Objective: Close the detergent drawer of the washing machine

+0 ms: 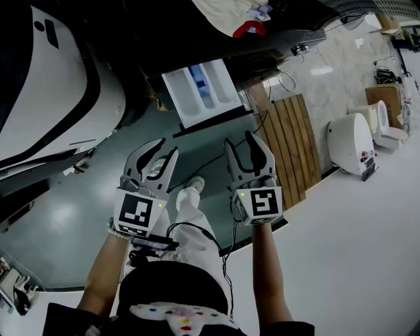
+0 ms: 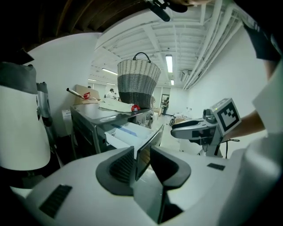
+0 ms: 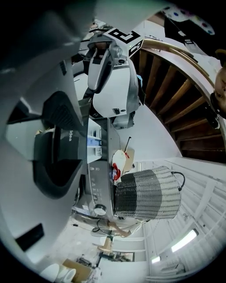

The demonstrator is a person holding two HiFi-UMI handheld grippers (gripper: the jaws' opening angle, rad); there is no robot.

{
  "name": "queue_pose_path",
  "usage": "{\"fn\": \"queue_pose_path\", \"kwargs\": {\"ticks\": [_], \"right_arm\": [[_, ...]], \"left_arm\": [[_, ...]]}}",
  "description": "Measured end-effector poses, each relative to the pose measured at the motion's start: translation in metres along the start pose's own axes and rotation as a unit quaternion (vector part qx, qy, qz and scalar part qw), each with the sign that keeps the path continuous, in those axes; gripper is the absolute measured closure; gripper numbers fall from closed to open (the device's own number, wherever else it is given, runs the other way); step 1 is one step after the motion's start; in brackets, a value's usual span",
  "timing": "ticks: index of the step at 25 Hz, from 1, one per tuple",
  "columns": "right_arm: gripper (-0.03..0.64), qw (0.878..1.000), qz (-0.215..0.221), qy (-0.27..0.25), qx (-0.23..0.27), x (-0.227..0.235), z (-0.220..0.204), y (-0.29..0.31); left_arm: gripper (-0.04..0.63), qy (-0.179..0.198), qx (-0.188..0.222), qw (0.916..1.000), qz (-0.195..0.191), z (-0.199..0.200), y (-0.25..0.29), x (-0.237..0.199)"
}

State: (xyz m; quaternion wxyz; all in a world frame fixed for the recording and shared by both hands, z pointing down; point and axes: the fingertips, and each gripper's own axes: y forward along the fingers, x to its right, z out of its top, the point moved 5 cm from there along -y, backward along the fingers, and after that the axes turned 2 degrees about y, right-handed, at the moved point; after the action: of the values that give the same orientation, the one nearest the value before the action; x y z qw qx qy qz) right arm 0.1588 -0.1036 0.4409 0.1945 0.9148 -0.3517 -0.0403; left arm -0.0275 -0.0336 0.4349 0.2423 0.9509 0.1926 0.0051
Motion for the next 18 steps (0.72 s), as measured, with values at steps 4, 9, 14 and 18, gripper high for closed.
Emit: {"fn": "queue_pose_path", "kwargs": {"ticks": [4,9,14,18], "right_arm": [[0.408,1.0,0.003,-0.002,-0.005,0.012,-0.008,0.008],[0.403,1.0,0.011,0.005,-0.009,0.026,-0.022,0.019],[0.403,1.0,0.021,0.006,-0.02,0.037,-0.039,0.027],[0.405,0.999,0.032,-0.001,-0.025,0.04,-0.047,0.034]], "left_arm": [[0.483,-0.011,-0.011,0.9998,0.008,-0.013,0.008,0.004],[0.483,-0.023,-0.018,0.9992,0.028,-0.025,0.016,0.005],[0.483,-0.03,-0.016,0.9984,0.044,-0.032,0.024,0.006],[0.483,-0.033,-0.013,0.9977,0.058,-0.035,0.028,0.006]]}}
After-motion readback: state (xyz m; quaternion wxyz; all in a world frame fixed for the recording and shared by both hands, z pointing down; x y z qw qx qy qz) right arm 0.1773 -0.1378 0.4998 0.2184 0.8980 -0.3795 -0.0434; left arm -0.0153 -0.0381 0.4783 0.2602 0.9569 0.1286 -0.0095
